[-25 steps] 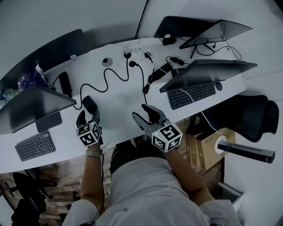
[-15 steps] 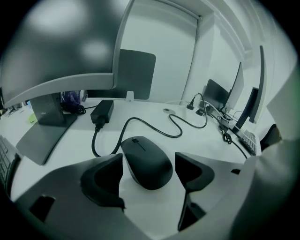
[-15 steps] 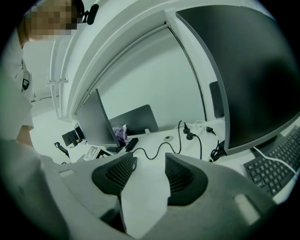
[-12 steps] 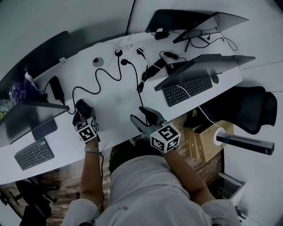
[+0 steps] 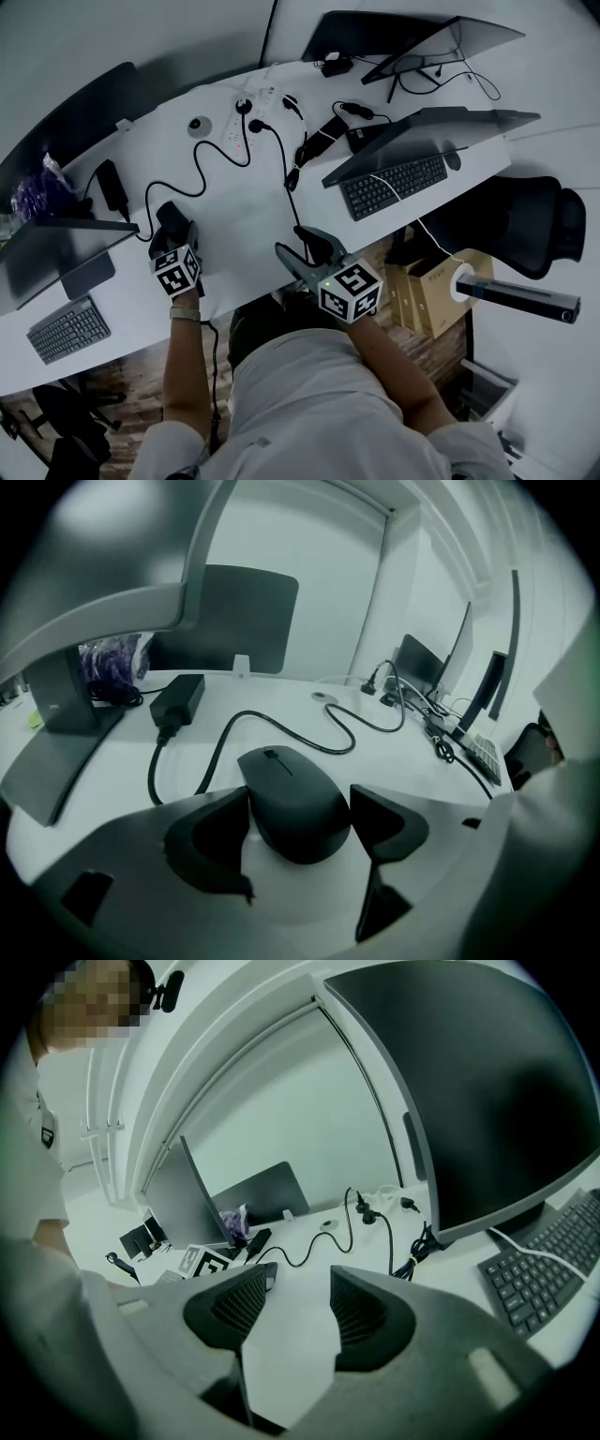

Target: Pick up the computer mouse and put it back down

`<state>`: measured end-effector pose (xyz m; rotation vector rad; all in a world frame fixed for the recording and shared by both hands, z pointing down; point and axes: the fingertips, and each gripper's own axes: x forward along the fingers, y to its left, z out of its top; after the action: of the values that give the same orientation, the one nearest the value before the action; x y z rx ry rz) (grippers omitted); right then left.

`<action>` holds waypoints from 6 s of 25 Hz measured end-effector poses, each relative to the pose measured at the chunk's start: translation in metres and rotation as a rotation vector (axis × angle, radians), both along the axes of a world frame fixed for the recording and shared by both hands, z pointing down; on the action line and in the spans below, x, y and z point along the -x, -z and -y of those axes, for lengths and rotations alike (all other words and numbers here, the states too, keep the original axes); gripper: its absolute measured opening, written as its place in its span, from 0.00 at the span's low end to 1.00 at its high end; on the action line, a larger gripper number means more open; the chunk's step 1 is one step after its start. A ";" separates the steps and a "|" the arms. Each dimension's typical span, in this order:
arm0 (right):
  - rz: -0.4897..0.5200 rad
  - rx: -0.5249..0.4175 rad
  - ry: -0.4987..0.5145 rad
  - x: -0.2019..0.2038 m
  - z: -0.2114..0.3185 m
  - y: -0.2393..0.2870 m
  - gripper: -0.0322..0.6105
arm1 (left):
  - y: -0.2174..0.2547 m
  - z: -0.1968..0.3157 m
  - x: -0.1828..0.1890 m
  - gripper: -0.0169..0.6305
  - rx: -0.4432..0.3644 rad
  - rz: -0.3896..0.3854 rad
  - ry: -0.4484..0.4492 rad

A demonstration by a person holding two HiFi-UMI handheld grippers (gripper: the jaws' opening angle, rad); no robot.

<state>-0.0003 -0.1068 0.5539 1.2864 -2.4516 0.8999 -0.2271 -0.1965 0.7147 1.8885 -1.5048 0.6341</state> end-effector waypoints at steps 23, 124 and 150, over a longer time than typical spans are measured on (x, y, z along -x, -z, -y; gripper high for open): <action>-0.008 0.013 -0.036 -0.007 -0.011 -0.003 0.36 | -0.006 -0.002 -0.005 0.58 0.009 0.059 0.113; 0.047 -0.220 0.201 -0.027 -0.038 0.090 0.36 | 0.238 -0.101 -0.091 0.49 -0.334 -0.007 -0.180; -0.058 -0.044 -0.149 -0.131 -0.047 0.033 0.36 | 0.089 -0.031 -0.170 0.49 -0.062 -0.024 -0.439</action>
<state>0.1306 -0.0594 0.5213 1.5055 -2.3696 0.8350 -0.0568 -0.1659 0.6261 2.2886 -1.1079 0.7595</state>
